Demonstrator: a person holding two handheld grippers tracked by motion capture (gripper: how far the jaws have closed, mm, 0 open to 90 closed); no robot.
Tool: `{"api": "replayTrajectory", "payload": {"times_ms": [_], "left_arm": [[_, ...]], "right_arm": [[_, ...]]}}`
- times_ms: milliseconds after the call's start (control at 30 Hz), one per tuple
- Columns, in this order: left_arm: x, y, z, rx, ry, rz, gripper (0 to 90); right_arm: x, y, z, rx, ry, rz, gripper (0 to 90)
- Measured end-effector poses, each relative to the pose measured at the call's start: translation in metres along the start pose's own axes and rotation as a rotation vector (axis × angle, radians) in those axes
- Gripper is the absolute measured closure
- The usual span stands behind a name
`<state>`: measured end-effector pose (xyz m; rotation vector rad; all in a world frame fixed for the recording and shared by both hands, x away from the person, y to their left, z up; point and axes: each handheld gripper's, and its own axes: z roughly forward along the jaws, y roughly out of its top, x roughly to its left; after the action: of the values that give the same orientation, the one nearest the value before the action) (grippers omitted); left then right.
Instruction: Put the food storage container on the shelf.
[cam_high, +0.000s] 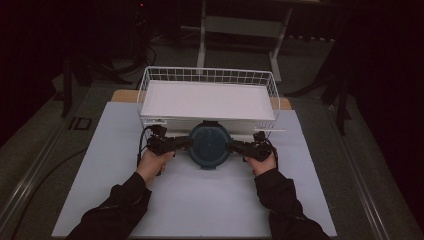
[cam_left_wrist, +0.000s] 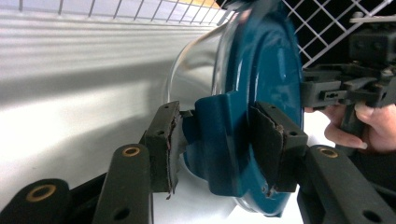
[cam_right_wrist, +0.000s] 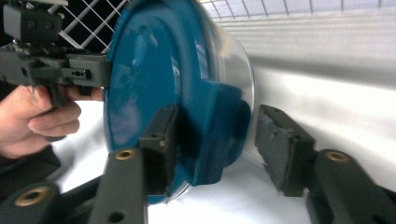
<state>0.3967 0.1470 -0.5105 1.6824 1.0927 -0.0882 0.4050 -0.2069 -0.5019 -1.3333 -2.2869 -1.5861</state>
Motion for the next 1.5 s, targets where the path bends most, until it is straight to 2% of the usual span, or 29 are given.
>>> {"api": "replayTrajectory", "payload": {"times_ms": [67,200,233,267,300,333,367,433,467,533,567,667,700,767,800,833,1000,1067,1167,1200,1233,1267,1300,1333,1367,1400,1433,1467,1500], "left_arm": [[0.0,-0.001,0.001,-0.009,0.011,0.01,51.5],[-0.001,0.002,0.002,-0.024,0.034,0.014,51.7],[0.001,0.003,0.002,-0.022,0.046,0.041,51.6],[0.001,0.003,0.002,-0.022,0.046,0.041,50.4],[0.001,0.004,0.002,-0.021,0.061,0.044,49.7],[0.001,0.004,0.002,-0.021,0.061,0.044,48.0],[0.003,0.005,0.003,-0.023,0.085,0.065,45.0],[0.003,0.005,0.003,-0.028,0.103,0.074,41.6],[0.003,0.005,0.004,-0.033,0.107,0.076,39.6],[0.003,0.005,0.004,-0.034,0.109,0.078,39.3],[0.002,0.005,0.004,-0.038,0.124,0.08,39.3],[0.002,0.006,0.004,-0.033,0.13,0.084,39.2],[0.001,0.006,0.004,-0.032,0.134,0.085,39.0],[0.0,0.008,0.003,-0.016,0.142,0.102,38.6],[0.0,0.008,0.003,-0.016,0.142,0.102,38.3],[0.0,0.009,0.003,-0.011,0.146,0.12,38.3],[0.0,0.009,0.003,-0.011,0.148,0.118,38.2],[-0.001,0.009,0.003,-0.009,0.15,0.117,38.1],[0.0,0.009,0.002,-0.004,0.153,0.115,36.5],[-0.001,0.008,0.002,-0.001,0.159,0.092,35.0],[-0.001,0.008,0.002,-0.004,0.157,0.091,33.5],[0.0,0.008,0.002,0.001,0.154,0.113,31.6],[-0.001,0.008,0.001,-0.002,0.159,0.113,29.0],[-0.001,0.007,0.0,-0.008,0.16,0.11,27.5],[-0.001,0.007,-0.002,-0.011,0.158,0.084,27.3],[-0.001,0.007,-0.002,-0.011,0.158,0.084,24.6],[0.001,0.005,-0.004,-0.02,0.13,0.074,21.0],[0.001,0.005,-0.004,-0.02,0.13,0.074,18.7],[0.0,0.002,-0.006,-0.051,0.122,0.052,17.3]], "right_arm": [[0.003,0.002,0.0,0.006,-0.014,-0.008,53.9],[0.009,0.007,0.002,0.011,-0.066,-0.02,50.9],[0.009,0.008,0.002,-0.003,-0.072,-0.054,50.6],[0.009,0.008,0.002,-0.003,-0.072,-0.054,50.6],[0.013,0.009,0.003,0.002,-0.101,-0.039,48.7],[0.013,0.009,0.003,0.0,-0.107,-0.037,48.0],[0.013,0.01,0.003,-0.003,-0.117,-0.035,46.7],[0.012,0.011,0.005,-0.014,-0.127,-0.031,46.2],[0.01,0.011,0.006,-0.029,-0.142,-0.053,46.2],[0.01,0.013,0.007,-0.029,-0.153,-0.048,46.9],[0.01,0.013,0.008,-0.039,-0.151,-0.065,47.0],[0.012,0.013,0.008,-0.039,-0.162,-0.063,48.0],[0.014,0.013,0.008,-0.046,-0.173,-0.077,48.4],[0.016,0.012,0.008,-0.054,-0.19,-0.082,48.1],[0.017,0.012,0.008,-0.055,-0.194,-0.08,47.5],[0.018,0.012,0.007,-0.061,-0.195,-0.083,46.3],[0.021,0.012,0.004,-0.051,-0.17,-0.047,44.4],[0.019,0.008,0.002,-0.06,-0.189,-0.08,43.8],[0.018,0.005,0.0,-0.066,-0.189,-0.081,43.6],[0.019,0.003,-0.002,-0.069,-0.184,-0.088,43.2],[0.021,0.002,-0.004,-0.069,-0.187,-0.091,43.1],[0.021,0.002,-0.005,-0.068,-0.18,-0.09,43.0],[0.022,0.001,-0.007,-0.072,-0.177,-0.088,42.9],[0.023,0.0,-0.008,-0.076,-0.177,-0.087,42.9],[0.025,-0.001,-0.01,-0.074,-0.169,-0.089,42.8],[0.025,-0.001,-0.01,-0.074,-0.169,-0.089,42.8],[0.028,-0.002,-0.013,-0.078,-0.173,-0.096,42.8],[0.028,-0.002,-0.013,-0.078,-0.173,-0.096,42.8],[0.033,-0.006,-0.015,-0.079,-0.162,-0.101,42.8]]}}
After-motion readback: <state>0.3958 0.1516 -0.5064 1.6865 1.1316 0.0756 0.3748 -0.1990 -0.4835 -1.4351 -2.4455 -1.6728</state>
